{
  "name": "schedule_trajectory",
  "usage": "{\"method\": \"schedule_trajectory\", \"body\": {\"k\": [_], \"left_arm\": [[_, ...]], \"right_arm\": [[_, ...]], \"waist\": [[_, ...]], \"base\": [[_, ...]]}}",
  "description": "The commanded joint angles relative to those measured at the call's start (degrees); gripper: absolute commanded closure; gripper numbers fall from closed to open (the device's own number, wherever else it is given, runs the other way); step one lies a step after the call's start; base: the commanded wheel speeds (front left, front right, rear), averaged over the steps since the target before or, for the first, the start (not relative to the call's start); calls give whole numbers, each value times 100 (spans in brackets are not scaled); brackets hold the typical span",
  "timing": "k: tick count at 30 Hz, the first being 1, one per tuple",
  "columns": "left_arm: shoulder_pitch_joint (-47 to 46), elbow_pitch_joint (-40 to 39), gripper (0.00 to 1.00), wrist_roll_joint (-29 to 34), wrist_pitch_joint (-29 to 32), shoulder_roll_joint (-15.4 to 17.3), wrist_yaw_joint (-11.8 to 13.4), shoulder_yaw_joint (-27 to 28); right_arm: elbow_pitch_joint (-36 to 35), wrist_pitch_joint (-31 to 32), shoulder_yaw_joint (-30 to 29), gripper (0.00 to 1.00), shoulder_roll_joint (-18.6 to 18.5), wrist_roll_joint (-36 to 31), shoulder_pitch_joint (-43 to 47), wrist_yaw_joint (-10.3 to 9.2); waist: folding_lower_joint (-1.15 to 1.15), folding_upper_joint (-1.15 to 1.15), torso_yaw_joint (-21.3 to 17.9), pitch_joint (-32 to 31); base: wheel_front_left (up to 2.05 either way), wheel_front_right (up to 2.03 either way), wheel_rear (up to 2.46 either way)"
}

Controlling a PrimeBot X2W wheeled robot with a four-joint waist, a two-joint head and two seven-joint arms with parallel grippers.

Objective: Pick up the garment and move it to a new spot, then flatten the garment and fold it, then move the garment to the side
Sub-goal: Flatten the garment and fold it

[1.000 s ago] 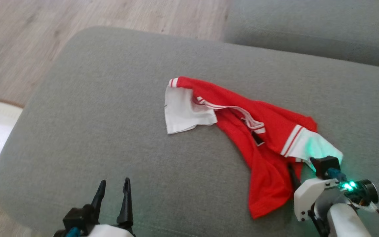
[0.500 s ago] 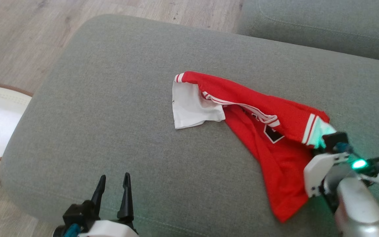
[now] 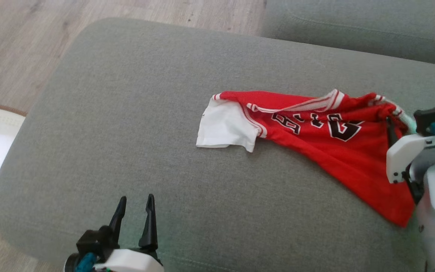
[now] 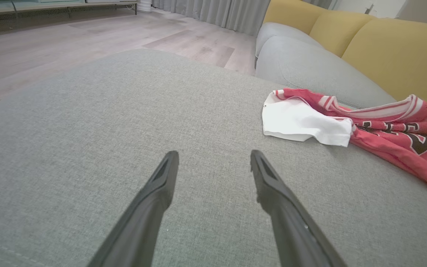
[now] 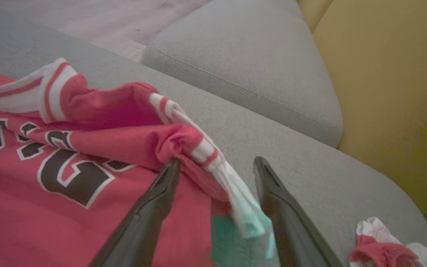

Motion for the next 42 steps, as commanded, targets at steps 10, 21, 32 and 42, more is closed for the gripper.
{"method": "schedule_trajectory", "body": {"k": [10, 21, 32, 42], "left_arm": [[-238, -99, 0, 107, -41, 119, -41, 132], [-215, -66, 0, 120, -8, 125, -55, 39], [-69, -23, 0, 54, -22, 108, -42, 44], [-9, 5, 0, 33, -41, 134, -48, 102]], "right_arm": [[-353, -797, -233, 0, 479, 202, 327, 37], [-1557, -1060, -252, 0, 852, 841, 1524, 37], [-2704, -833, 740, 0, 860, 2173, 2824, 37], [-3323, -583, 1109, 0, 860, 2522, 3344, 37]], "waist": [[0, 0, -467, -462], [0, 0, -909, -873], [0, 0, -1021, -1092], [0, 0, -984, -1076]], "base": [[0, 0, 0], [0, 0, 0], [0, 0, 0], [0, 0, 0]]}}
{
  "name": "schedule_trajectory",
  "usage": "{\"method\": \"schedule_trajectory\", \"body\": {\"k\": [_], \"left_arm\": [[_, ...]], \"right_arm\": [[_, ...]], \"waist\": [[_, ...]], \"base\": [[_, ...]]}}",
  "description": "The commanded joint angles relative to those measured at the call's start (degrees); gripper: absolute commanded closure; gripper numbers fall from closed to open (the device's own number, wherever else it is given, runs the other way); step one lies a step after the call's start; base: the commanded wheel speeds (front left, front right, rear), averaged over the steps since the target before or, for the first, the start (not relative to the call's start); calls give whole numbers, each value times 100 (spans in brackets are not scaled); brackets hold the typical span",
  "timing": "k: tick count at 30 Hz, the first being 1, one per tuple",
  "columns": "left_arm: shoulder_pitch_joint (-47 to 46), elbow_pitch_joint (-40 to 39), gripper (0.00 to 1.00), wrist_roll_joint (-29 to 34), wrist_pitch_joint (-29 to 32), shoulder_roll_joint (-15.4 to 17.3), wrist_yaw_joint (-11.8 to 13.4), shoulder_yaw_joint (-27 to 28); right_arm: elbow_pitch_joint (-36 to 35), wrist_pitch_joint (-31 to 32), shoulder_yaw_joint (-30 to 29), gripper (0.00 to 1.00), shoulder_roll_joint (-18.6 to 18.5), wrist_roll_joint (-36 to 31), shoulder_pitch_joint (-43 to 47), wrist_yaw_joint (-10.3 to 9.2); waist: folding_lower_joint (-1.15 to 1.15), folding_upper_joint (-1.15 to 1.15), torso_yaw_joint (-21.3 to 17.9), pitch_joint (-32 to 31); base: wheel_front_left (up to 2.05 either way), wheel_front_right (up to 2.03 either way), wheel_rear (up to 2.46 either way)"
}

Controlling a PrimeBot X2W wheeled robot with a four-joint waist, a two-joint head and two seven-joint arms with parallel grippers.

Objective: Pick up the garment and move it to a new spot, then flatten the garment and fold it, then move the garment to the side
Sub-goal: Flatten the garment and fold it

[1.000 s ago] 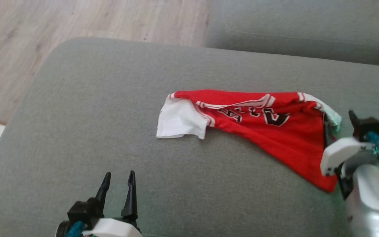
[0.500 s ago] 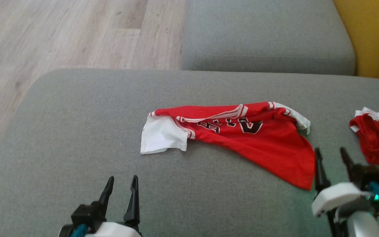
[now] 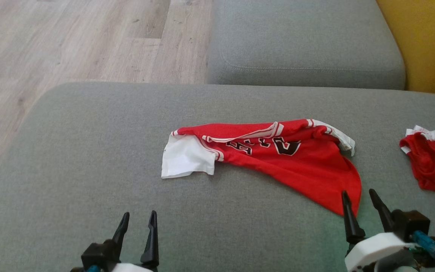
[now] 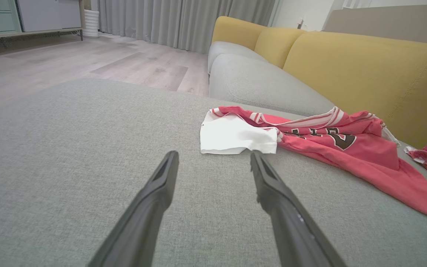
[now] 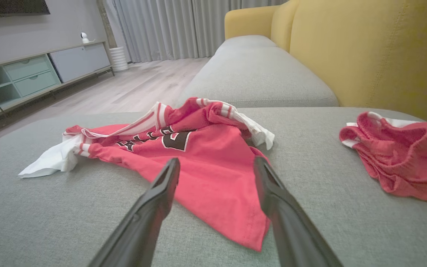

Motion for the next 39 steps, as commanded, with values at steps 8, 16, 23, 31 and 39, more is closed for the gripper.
{"method": "schedule_trajectory", "body": {"k": [8, 16, 23, 31, 39], "left_arm": [[-353, -146, 0, 19, -38, 82, 22, 232], [-947, 75, 0, 89, 177, 95, -38, 199], [-1867, 995, 0, -38, 526, -23, -171, 296], [-2636, 1992, 0, -276, 635, -118, -293, 543], [-2995, 2763, 0, -432, 671, -241, -386, 623]], "right_arm": [[-491, 111, 142, 0, -36, 29, -107, 37], [-673, 199, 135, 0, -36, -33, -237, 37], [-863, 321, 248, 0, -36, -103, -479, 37], [-947, 342, 317, 0, -36, -115, -720, 37], [-730, 292, 308, 0, -36, -20, -774, 37]], "waist": [[0, 0, -3, 138], [0, 0, -194, 490], [0, 0, -571, 1046], [0, 0, -972, 1537], [0, 0, -1182, 1798]], "base": [[0, 0, 0], [0, 0, 0], [0, 0, 0], [0, 0, 0], [0, 0, 0]]}}
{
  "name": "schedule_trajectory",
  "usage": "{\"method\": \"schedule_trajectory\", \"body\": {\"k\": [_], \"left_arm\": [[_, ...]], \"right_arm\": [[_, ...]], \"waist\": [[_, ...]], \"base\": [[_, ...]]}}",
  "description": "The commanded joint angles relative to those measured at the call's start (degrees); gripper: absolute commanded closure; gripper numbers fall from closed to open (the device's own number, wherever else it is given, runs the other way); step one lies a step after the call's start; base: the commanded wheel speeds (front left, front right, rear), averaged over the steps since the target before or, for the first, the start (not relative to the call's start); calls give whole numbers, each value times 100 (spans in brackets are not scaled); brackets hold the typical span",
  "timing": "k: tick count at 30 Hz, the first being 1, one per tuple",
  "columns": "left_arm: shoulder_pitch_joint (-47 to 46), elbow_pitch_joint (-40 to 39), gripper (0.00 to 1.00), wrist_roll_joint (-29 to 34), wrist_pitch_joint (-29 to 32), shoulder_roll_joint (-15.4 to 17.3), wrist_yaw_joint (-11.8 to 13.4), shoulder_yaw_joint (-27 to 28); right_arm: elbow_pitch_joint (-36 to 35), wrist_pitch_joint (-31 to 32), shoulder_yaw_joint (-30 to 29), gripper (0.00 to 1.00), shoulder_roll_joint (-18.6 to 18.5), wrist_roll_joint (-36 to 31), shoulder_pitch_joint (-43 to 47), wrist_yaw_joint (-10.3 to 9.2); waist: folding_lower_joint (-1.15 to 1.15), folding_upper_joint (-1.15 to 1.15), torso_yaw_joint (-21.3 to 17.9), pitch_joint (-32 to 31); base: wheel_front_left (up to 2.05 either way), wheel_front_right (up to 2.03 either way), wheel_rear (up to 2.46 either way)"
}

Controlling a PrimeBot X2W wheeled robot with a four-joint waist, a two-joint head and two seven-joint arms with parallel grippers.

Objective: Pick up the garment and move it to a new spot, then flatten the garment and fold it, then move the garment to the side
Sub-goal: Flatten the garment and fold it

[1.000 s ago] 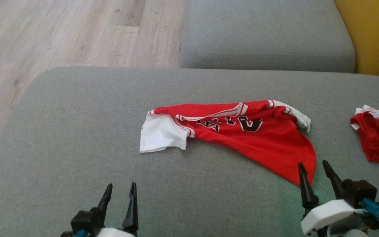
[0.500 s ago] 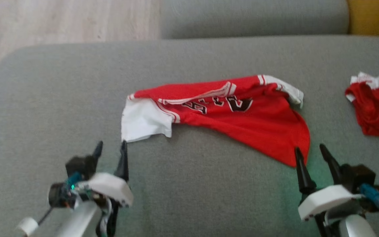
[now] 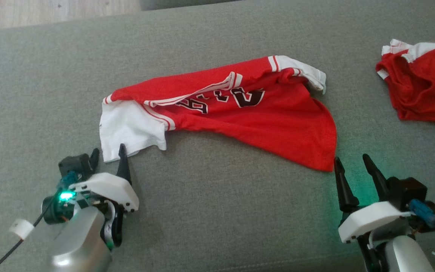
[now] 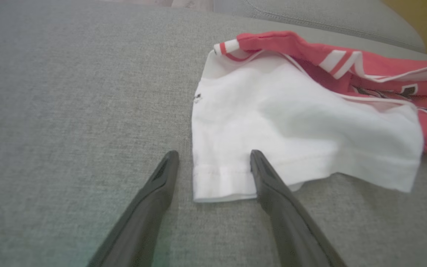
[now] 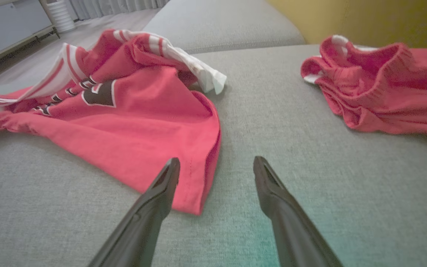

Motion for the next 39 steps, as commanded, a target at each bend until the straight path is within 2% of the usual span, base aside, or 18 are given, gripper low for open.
{"method": "schedule_trajectory", "body": {"k": [1, 3, 5, 6, 7, 11, 14, 15, 16, 17, 18, 20, 21, 22, 27, 33, 39], "left_arm": [[-262, -37, 0, -29, 3, 88, -30, 236], [-305, 82, 17, -56, -17, 65, -60, 245], [-338, 171, 54, -75, -50, 35, -86, 247], [-351, 211, 58, -81, -62, 23, -98, 243], [-375, 281, 70, -86, -82, -1, -127, 227], [-422, 396, 100, -90, -93, -52, -182, 181], [-445, 469, 100, -94, -101, -80, -234, 147], [-452, 490, 100, -96, -107, -89, -253, 137], [-460, 511, 100, -98, -116, -97, -272, 128], [-467, 529, 100, -99, -128, -105, -288, 119], [-473, 544, 100, -98, -145, -111, -307, 109], [-483, 572, 100, -99, -178, -123, -338, 93], [-486, 582, 100, -93, -205, -127, -353, 83], [-490, 587, 100, -86, -239, -129, -363, 74], [-470, 478, 100, -48, -478, -114, -413, 72], [-265, 98, 100, 14, -672, -40, -380, 137], [200, -1151, 100, 323, -756, 194, -323, 218]], "right_arm": [[-121, -59, 118, 0, -35, 43, -214, 37], [9, -78, 113, 0, -35, 82, -238, 37], [155, -127, 123, 0, -35, 105, -288, 37], [237, -132, 152, 0, -35, 109, -316, 37], [374, -136, 217, 0, -35, 92, -370, 37], [709, -142, 384, 0, -35, 122, -509, 37], [1001, -127, 485, 0, -35, 127, -641, 37], [1108, -112, 506, 5, -35, 136, -685, 37], [1222, -88, 526, 21, -35, 144, -729, 37], [1321, -91, 541, 29, -35, 153, -778, 37], [1417, -103, 551, 53, -35, 163, -827, 37], [1593, -143, 562, 74, -35, 177, -922, 37], [1677, -166, 561, 90, -35, 186, -966, 37], [1750, -195, 562, 100, -35, 192, -1009, 37], [1886, -428, 556, 100, -35, 410, -1125, 37], [1675, -620, 446, 100, -35, 601, -1094, 37], [909, -538, 255, 100, -35, 857, -791, 37]], "waist": [[-1, 0, -38, 54], [-1, 0, -33, 95], [-1, 0, -11, 129], [-1, 0, 3, 143], [-1, 0, 35, 166], [-1, 0, 99, 198], [-1, 0, 130, 199], [-1, 0, 141, 195], [-1, 0, 150, 192], [-1, 0, 158, 188], [-1, 0, 164, 182], [-1, 0, 173, 160], [-1, 0, 178, 140], [-1, 0, 184, 120], [-1, 0, 218, -63], [-1, 0, 293, -455], [-1, 0, 457, -1162]], "base": [[0, 0, 0], [0, 0, 0], [0, 0, 0], [0, 0, 0], [0, 0, 0], [0, 0, 0], [0, 0, 0], [0, 0, 0], [0, 0, 0], [0, 0, 0], [0, 0, 0], [0, 0, 0], [0, 0, 0], [0, 0, 0], [0, 0, 0], [0, 0, 0], [0, 0, 0]]}}
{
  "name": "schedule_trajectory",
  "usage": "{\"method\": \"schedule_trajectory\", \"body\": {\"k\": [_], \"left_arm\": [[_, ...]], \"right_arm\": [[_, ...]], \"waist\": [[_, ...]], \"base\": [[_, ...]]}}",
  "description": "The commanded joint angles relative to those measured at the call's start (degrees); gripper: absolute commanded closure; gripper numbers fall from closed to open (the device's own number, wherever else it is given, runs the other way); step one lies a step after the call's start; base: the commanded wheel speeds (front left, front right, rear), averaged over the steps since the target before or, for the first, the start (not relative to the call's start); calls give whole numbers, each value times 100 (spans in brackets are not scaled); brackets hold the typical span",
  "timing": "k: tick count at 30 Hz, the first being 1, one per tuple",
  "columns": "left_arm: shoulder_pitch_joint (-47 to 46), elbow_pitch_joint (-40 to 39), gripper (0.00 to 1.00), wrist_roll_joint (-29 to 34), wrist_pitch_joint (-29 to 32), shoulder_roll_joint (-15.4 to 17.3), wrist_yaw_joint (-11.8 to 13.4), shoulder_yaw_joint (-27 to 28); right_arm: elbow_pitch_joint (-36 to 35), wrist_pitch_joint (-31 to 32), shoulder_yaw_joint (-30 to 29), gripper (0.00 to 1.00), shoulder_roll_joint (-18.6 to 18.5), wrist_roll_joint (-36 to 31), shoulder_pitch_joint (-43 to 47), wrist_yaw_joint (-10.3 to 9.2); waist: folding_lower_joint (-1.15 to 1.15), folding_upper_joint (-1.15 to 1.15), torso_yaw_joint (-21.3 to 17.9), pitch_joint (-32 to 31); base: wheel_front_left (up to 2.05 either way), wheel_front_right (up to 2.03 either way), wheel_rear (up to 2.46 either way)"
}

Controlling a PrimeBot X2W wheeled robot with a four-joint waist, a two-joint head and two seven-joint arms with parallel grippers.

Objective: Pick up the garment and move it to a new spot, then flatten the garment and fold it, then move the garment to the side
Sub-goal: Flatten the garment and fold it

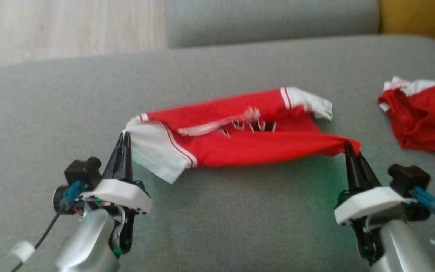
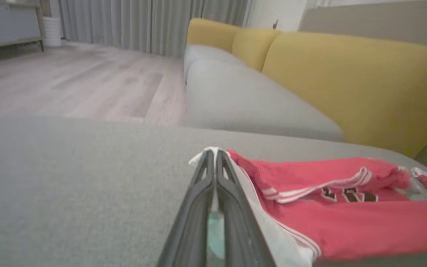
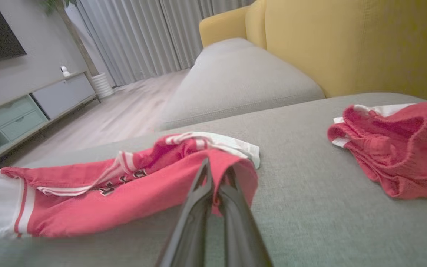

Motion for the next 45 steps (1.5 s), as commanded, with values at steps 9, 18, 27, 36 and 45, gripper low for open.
{"method": "schedule_trajectory", "body": {"k": [9, 18, 27, 36, 45], "left_arm": [[389, -2907, 100, -73, 311, 728, 354, 554], [336, -5315, 100, -587, 1477, 1286, 691, 975], [-285, -6201, 100, -790, 2270, 1504, 891, 1087], [-1624, -4727, 100, -717, 2647, 1445, 590, 877], [-4235, -2261, 100, 122, 1996, 1031, 242, 728]], "right_arm": [[-2467, 650, -444, 100, -28, 40, 294, 37], [-4705, 1561, -947, 100, -28, -237, 144, 37], [-5313, 2244, -1106, 100, -28, -360, -100, 37], [-3177, 2321, -912, 100, -45, -668, -1712, 37], [-353, 1502, -717, 100, -255, -1432, -4646, 37]], "waist": [[0, 0, 221, -902], [0, 0, 207, -1048], [0, 0, 172, -756], [0, 0, 98, 330], [0, 0, 130, 1245]], "base": [[0, 0, 0], [0, 0, 0], [0, 0, 0], [0, 0, 0], [0, 0, 0]]}}
